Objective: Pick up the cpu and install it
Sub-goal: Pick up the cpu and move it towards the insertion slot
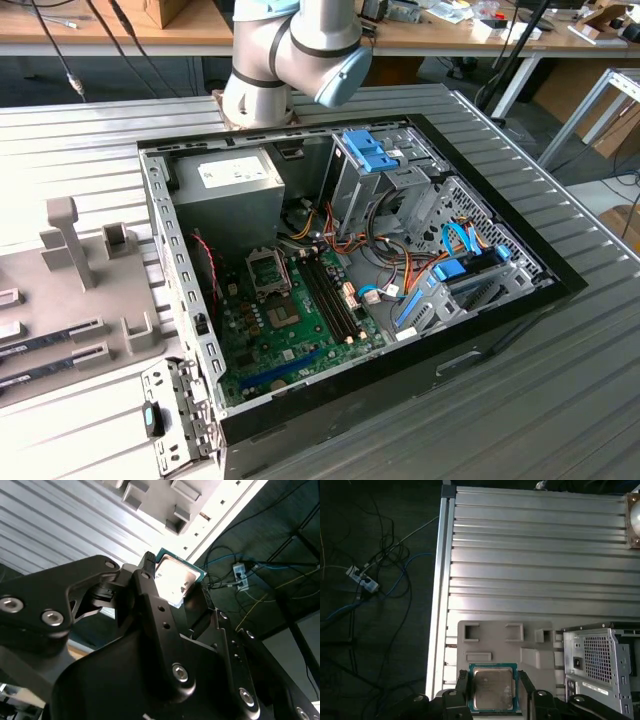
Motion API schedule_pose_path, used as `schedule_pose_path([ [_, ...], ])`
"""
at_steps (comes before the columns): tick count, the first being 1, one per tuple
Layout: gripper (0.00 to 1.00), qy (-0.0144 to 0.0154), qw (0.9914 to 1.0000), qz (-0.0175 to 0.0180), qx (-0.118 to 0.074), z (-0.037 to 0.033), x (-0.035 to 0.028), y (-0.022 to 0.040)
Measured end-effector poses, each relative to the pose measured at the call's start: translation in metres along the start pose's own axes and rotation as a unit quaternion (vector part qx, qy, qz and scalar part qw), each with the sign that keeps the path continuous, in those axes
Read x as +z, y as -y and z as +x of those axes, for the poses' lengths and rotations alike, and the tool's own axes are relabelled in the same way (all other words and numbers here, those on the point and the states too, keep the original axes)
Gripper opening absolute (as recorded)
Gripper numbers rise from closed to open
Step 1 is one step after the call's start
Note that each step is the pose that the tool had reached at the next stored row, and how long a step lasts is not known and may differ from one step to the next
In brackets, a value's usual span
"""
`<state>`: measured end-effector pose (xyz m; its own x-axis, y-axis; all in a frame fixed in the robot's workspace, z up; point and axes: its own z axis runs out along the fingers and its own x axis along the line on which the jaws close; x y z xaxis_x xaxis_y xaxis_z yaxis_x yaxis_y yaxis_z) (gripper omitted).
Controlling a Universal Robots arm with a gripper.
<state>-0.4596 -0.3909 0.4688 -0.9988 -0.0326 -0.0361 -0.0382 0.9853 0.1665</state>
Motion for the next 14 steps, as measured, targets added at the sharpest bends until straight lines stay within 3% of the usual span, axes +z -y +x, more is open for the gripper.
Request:
schedule_pose_path([
  [2,0.47,-0.0011,0.99956,0.0297,-0.001,-0.0001,0.0000,0.0000],
  [3,0.47,-0.0020,0.99871,0.0506,-0.001,-0.0001,0.0000,0.0000],
  [4,0.47,-0.0023,0.99832,0.0578,-0.002,-0.0002,0.0000,-0.0001],
  [5,0.47,-0.0022,0.99823,0.0595,-0.002,-0.0003,0.0000,0.0001],
  [14,0.47,-0.0023,0.99820,0.0599,-0.002,-0.0009,-0.0002,0.0033],
])
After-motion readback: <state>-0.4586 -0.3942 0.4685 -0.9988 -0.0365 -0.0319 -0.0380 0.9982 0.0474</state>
